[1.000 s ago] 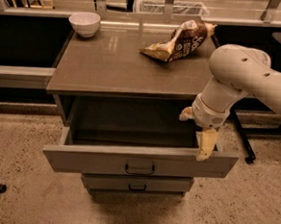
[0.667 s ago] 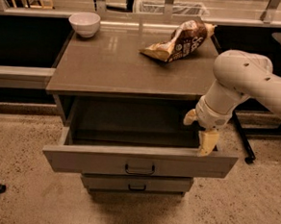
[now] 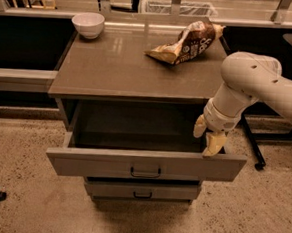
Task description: Open top drawer
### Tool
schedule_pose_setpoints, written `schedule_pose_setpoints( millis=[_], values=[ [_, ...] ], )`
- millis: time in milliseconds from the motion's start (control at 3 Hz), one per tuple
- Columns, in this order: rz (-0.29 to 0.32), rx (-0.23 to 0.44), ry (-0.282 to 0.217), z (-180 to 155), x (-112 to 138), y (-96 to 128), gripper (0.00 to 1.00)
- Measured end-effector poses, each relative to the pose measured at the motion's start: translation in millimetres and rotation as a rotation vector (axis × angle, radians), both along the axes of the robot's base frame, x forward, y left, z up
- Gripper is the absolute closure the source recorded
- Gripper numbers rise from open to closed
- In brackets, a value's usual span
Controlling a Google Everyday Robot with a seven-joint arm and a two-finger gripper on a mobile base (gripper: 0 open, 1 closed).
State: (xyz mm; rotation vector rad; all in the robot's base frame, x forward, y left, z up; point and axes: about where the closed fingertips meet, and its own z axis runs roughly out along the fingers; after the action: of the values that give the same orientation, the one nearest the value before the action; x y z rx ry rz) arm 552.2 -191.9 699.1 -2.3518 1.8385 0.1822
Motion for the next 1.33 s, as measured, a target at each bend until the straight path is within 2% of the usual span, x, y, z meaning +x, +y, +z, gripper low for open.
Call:
schedule_pose_setpoints(
  millis=[667, 1333],
  values=[
    [0.038, -0.030, 0.024, -5.2, 2.0, 6.3, 0.40],
    [0.062, -0.046, 0.027, -9.9, 2.6, 16.5, 0.90]
  ],
)
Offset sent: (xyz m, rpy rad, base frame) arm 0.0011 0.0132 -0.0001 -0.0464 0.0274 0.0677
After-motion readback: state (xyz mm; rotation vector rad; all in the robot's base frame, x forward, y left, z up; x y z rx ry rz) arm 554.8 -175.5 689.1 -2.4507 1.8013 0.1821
